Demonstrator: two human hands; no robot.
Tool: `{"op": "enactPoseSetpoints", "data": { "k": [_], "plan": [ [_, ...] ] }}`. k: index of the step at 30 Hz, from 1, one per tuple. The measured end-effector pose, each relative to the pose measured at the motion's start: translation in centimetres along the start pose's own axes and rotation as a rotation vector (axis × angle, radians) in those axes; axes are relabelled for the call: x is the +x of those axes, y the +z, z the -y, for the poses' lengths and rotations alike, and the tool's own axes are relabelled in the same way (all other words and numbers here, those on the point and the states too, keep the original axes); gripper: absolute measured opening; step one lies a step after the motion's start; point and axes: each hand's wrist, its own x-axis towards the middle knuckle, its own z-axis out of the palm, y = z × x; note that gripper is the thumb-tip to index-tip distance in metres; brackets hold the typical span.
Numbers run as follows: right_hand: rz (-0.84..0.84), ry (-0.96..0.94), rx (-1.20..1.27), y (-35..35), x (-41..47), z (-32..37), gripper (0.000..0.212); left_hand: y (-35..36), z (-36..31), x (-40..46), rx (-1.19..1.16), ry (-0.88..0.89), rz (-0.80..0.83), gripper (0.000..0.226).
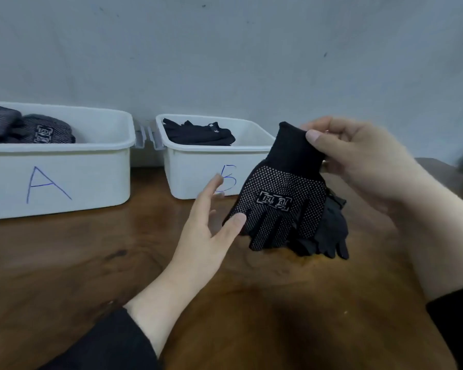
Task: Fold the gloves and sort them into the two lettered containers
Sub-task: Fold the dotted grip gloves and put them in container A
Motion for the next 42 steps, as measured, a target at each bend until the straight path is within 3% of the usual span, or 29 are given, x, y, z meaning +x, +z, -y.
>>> {"op": "enactPoseSetpoints", "data": {
  "k": [3, 5, 8, 11, 14, 16, 18, 21, 22, 26, 30, 32, 37, 42],
  "plan": [
    [0.149, 0.072, 0.008, 2.3, -0.1, 0.4, 0.017, -1.2, -0.3, -0.9, -0.090, -0.110, 0.051, 0.036],
    [0.212, 0.119, -0.029, 4.0, 0.0, 0.5, 0.016, -2.8, -0.2, -1.4, 0.035, -0.129, 0.016, 0.011],
    [0.243, 0.114, -0.122, 6.6, 0.3, 1.1, 0.020, -6.2, 0.2, -2.1, 0.205, -0.087, -0.070, 0.012],
    [0.060, -0.062, -0.186, 8.9, 1.1, 2.0, 0.022, -10.0, 0.4, -2.6, 0.423, -0.077, -0.205, 0.021],
    [-0.176, -0.242, -0.188, 10.5, 0.1, 2.5, 0.022, -13.1, 0.8, -3.2, 0.449, -0.119, -0.384, 0.022],
    [-0.203, -0.314, -0.201, 12.0, -2.4, 1.4, 0.025, -14.4, 0.6, -3.6, 0.466, -0.126, -0.440, 0.022],
    [-0.034, -0.323, -0.291, 13.4, -5.3, -1.7, 0.026, -14.9, 0.5, -4.0, 0.515, -0.126, -0.435, 0.022],
    [0.429, -0.248, -0.518, 15.1, -9.3, -6.7, 0.033, -14.7, 0.5, -4.3, 0.597, -0.109, -0.364, 0.024],
    [0.457, -0.230, -0.520, 15.3, -10.0, -7.7, 0.037, -14.4, 0.5, -4.3, 0.631, -0.095, -0.316, 0.023],
    [0.243, -0.254, -0.424, 15.6, -10.4, -8.3, 0.033, -12.7, 0.5, -4.5, 0.760, 0.000, -0.017, 0.020],
    [0.341, -0.252, -0.443, 16.4, -10.0, -8.7, 0.029, -10.9, 0.7, -5.1, 0.870, 0.071, 0.246, 0.025],
    [0.270, -0.214, -0.354, 16.0, -9.9, -9.0, 0.026, -10.1, 1.1, -5.1, 0.935, 0.052, 0.332, 0.027],
    [0.026, -0.204, -0.339, 13.2, -8.9, -9.9, 0.018, -8.3, 1.4, -4.6, 0.945, 0.118, 0.211, 0.038],
    [-0.334, -0.193, -0.537, 8.3, -6.6, -12.8, 0.017, -5.8, 1.2, -4.1, 0.893, 0.112, 0.195, 0.037]
  ]
}}
